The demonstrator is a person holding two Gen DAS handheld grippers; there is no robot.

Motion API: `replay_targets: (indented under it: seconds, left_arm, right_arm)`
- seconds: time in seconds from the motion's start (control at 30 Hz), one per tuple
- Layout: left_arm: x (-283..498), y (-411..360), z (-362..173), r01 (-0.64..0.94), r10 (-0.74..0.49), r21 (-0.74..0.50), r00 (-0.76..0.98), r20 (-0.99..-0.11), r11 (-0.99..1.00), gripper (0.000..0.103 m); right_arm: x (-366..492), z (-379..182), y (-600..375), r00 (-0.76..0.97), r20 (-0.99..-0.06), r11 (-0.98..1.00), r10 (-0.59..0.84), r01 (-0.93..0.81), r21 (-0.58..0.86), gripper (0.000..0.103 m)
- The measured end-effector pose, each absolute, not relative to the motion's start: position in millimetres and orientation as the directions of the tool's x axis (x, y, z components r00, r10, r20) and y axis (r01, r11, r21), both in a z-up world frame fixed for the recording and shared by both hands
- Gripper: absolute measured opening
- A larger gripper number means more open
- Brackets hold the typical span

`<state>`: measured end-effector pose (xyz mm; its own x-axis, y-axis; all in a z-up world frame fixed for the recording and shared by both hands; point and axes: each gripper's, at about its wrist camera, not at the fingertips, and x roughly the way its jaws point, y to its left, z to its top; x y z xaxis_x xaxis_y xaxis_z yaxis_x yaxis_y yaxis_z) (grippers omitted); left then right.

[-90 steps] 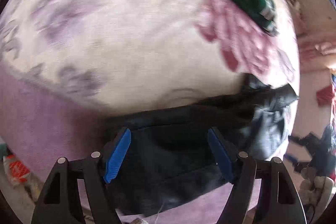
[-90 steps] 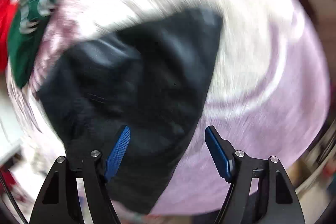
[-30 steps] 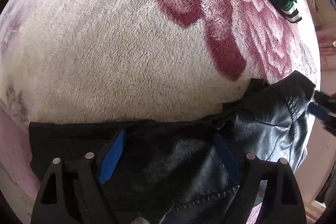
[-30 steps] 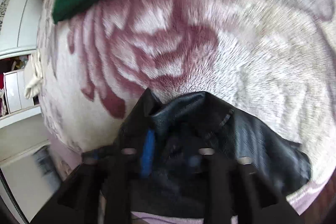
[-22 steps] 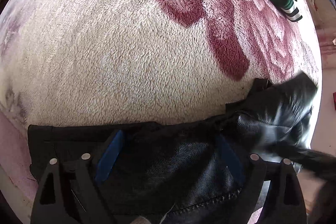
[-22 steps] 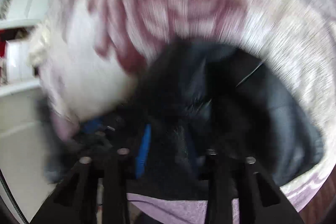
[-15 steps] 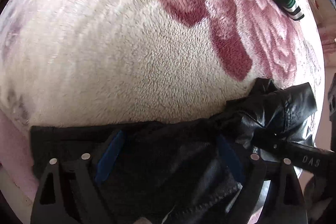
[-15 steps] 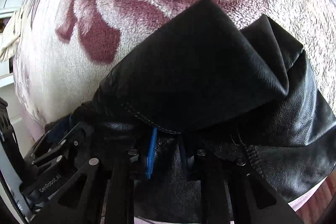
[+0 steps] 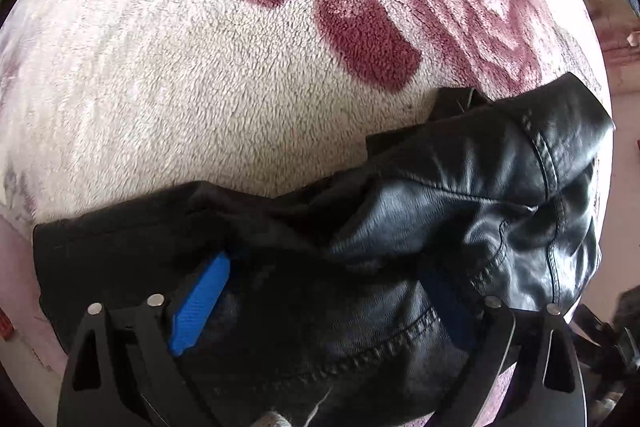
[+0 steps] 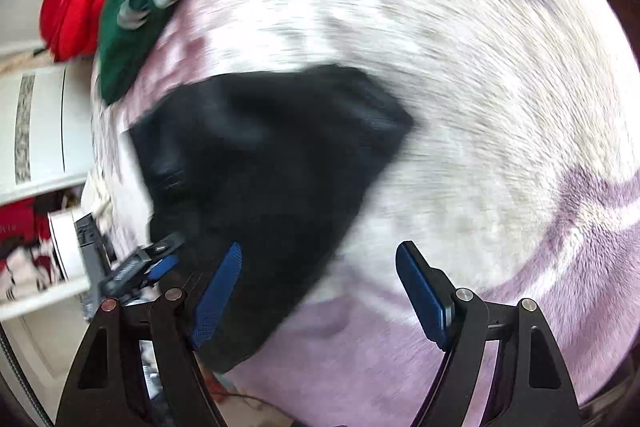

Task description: Fold large clothes

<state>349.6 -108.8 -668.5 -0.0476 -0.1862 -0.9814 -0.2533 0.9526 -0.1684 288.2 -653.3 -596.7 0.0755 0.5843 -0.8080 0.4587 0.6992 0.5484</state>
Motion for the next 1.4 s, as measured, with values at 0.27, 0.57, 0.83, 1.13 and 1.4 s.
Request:
replay_targets:
  seconds: [0.27, 0.57, 0.83, 1.13, 1.4]
  left_arm:
    - [360.5, -105.2, -682.1, -0.218, -0.195, -0.172, -0.087, -0.977, 0.961, 0.103]
    - [365.0, -93.5, -689.1, -0.257, -0.205, -0.178, -0.082, -0.975, 0.95, 0.103]
    - [358.0, -87.9, -699.8, -0.263, -0.267, -0.245, -0.051, -0.962, 0.933, 0.103]
    - [256.5, 72.8, -622.6, -0.52, -0.248, -0.247, 0.07, -0.966, 0.818, 0.103]
    - [118.3, 202.0, -563.3, -0.771, -0.06, -0.113, 0.097, -0.993, 0.626, 0.103]
  right_arm:
    - [318.3, -655.3, -640.6, 0.311, -0.516, 0.387, 0.798, 0.391, 0.835, 0.087]
    - [325.0, -620.1, -589.2, 0.404, -0.397, 0.272, 0.824, 0.333, 0.903, 0.027]
    - [326.3, -532.8, -515.5, 0.264, -0.437, 0.419, 0.86, 0.123, 0.9, 0.025]
    - [302.0, -454.8, -401.1, 0.093, -0.636, 0.641, 0.766, -0.186, 0.745, 0.024]
    - [192.2, -482.6, -187.9, -0.146, -0.847, 0.624, 0.511, -0.615, 0.482, 0.024]
